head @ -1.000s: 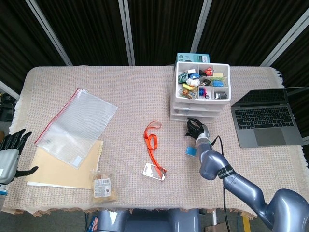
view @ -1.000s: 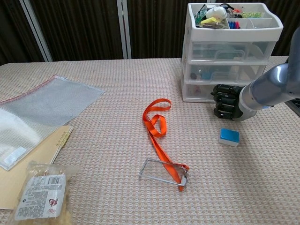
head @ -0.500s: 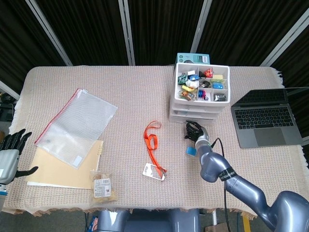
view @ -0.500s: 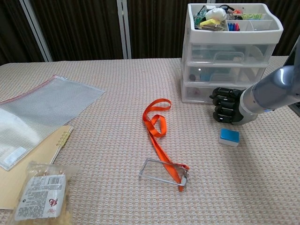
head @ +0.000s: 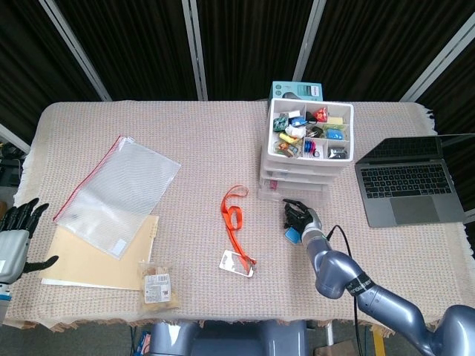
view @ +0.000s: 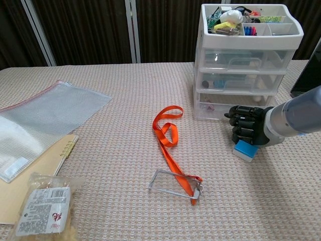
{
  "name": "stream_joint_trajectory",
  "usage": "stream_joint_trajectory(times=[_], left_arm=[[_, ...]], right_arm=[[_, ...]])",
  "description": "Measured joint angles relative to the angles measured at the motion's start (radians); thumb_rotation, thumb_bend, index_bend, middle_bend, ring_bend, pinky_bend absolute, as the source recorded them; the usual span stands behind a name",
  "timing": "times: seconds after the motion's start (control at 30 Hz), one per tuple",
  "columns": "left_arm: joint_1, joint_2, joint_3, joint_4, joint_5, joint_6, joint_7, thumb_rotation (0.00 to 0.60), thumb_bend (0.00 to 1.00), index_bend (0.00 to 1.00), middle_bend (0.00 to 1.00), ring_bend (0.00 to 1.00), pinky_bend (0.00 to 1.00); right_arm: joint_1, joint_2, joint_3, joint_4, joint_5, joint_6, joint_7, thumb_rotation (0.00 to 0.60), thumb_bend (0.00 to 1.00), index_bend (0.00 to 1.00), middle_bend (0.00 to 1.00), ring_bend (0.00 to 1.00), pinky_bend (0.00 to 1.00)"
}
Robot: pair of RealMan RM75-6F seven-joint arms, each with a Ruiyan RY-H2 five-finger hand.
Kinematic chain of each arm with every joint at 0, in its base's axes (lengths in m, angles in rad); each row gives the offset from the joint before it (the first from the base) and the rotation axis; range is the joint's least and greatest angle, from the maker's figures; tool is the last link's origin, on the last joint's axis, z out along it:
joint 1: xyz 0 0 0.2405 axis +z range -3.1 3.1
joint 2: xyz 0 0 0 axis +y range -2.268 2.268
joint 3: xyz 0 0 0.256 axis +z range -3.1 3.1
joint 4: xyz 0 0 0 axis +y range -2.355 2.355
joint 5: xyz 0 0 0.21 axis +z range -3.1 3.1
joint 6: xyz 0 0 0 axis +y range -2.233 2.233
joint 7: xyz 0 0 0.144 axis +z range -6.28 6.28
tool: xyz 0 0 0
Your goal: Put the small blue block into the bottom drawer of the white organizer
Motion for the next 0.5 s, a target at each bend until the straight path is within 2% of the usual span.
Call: stream_joint_trajectory(times=[0.13, 0.3, 0.5], left_arm=[[0.001, -0.001, 0.0, 0.0, 0.0, 0.003, 0.002, 0.6, 0.15, 0.09, 0.0, 0.0, 0.0], [0.001, -0.001, 0.0, -0.002, -0.003, 0.002, 0.006, 0.6, 0.15, 0.09, 0.0, 0.0, 0.0], [0.004, -0.003, 0.001, -0.002, -0.001, 0.01, 0.013, 0.6, 0.15, 0.09, 0.0, 0.0, 0.0]], right_arm=[[-0.023, 0.02, -0.018, -0.051, -0.038, 0.011, 0.006, 0.6, 0.48, 0.37, 0.81, 0.81, 0.72], [-0.046, 0.046, -0.037, -0.11, -0.082, 0.022, 0.01, 0.6, 0.46, 0.27, 0.81, 0.81, 0.72], [-0.077, 0.083, -0.063, -0.181, -0.131, 0.031, 0.016, 0.6, 0.39, 0.21, 0.81, 0.8, 0.72]])
